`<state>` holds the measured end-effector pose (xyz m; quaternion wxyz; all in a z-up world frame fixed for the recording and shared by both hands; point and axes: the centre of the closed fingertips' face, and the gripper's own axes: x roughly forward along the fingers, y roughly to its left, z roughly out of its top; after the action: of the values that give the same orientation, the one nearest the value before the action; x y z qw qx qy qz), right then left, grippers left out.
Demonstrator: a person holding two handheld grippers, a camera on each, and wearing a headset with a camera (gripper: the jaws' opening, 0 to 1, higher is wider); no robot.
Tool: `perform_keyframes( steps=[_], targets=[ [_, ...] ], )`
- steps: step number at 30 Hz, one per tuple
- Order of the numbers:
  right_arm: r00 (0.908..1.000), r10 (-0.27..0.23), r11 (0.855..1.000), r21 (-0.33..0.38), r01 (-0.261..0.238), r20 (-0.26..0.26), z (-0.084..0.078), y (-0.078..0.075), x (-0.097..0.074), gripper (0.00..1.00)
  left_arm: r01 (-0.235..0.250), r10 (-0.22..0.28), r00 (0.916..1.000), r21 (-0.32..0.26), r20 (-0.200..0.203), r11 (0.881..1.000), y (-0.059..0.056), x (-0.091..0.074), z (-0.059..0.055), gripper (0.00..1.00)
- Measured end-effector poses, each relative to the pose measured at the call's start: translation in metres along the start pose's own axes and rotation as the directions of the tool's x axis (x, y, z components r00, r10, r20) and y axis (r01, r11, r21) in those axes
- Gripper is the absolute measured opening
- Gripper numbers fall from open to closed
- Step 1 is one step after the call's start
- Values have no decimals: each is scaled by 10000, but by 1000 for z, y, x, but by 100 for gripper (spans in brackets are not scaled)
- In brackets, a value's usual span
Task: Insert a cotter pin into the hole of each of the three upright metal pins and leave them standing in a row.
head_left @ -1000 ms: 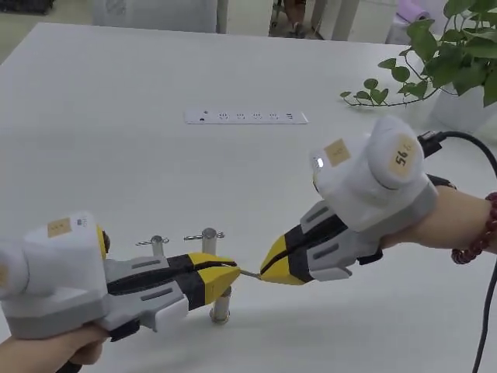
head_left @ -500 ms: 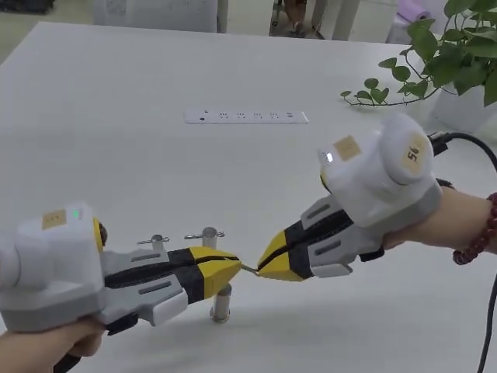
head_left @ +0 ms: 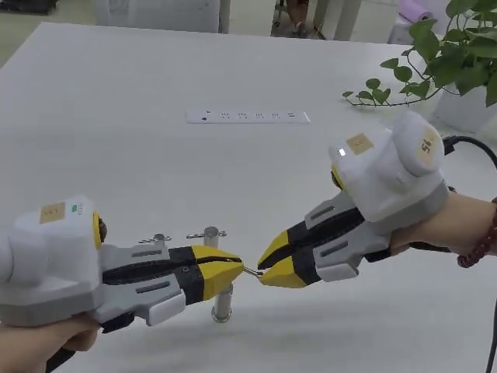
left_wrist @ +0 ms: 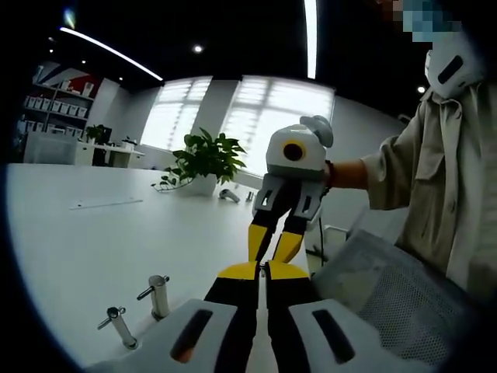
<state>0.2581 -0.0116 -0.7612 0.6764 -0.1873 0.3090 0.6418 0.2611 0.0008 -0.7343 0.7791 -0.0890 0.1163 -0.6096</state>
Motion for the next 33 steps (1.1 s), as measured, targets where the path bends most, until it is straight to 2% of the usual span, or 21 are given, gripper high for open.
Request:
perform_keyframes(
  steps=[9,20,24,27,33],
  targets=[
    [9994,334,9993,144,-335,90,3,7,2,9,289,-289,9996,93,28,9995,-4,0,3,0],
    [9982,591,9982,-76,-590,89,4,14,4,4,480,-481,9988,186,37,9987,-6,0,3,0],
    [9989,465,9986,-255,-467,-74,2,14,5,4,429,-427,9991,316,-59,9986,-6,1,-1,1],
    [9992,349,9990,-262,-354,-216,-1,13,6,3,147,-134,9996,506,-263,9986,-2,1,-5,2],
    [9983,109,9987,-483,-136,-566,-6,9,4,3,-97,153,9977,839,-664,9964,1,1,-15,18]
  ],
)
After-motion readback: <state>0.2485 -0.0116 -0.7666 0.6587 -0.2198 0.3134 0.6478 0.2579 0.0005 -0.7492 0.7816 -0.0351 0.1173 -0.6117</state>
